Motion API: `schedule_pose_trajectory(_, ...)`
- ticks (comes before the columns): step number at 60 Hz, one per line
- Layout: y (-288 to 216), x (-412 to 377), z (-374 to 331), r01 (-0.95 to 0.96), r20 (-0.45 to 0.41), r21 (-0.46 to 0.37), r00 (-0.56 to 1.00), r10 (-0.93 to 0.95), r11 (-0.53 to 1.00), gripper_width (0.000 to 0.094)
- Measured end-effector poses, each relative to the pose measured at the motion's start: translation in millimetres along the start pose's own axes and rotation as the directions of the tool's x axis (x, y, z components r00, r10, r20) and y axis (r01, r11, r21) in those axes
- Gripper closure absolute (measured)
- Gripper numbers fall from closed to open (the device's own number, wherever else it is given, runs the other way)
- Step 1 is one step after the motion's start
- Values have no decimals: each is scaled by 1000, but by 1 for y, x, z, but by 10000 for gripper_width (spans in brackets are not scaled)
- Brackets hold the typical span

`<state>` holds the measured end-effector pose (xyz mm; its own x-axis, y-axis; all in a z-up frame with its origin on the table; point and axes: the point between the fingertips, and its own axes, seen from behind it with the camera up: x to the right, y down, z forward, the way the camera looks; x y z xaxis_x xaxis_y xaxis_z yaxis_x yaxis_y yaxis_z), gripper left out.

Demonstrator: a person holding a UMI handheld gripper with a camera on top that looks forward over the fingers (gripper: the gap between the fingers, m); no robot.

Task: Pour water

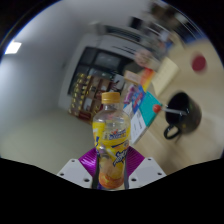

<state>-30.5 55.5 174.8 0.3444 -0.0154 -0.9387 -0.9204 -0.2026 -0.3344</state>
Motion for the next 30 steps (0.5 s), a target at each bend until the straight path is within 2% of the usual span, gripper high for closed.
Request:
schedule_pose_trajectory(3, -17, 8, -7, -247, 38, -9, 968, 247, 969, 582)
schedule_pose_trajectory(7, -28, 15, -11, -516, 86, -52, 851, 518, 855, 584)
schedule_pose_trajectory(9, -17, 4, -12, -619, 97, -61, 777, 622, 783, 582)
schedule_pose_trajectory(12, -16, 13, -25, -693, 138, -104, 700, 701, 713, 582)
schedule_pose_trajectory(16, -21, 6, -9, -762, 144, -110, 623, 769, 638, 580)
schedule_pose_trajectory(22, -21, 7, -22, -836, 170, -123, 513, 841, 535, 576)
schedule_pose_trajectory(26, -20, -1, -48, -861, 185, -121, 468, 864, 493, 581)
schedule_pose_trajectory(28, -20, 0, -34, -867, 187, -123, 458, 869, 483, 577)
schedule_pose_trajectory(29, -20, 0, -54, -866, 189, -118, 460, 867, 485, 581)
schedule_pose_trajectory(30, -22, 1, -35, -867, 187, -120, 458, 869, 483, 582)
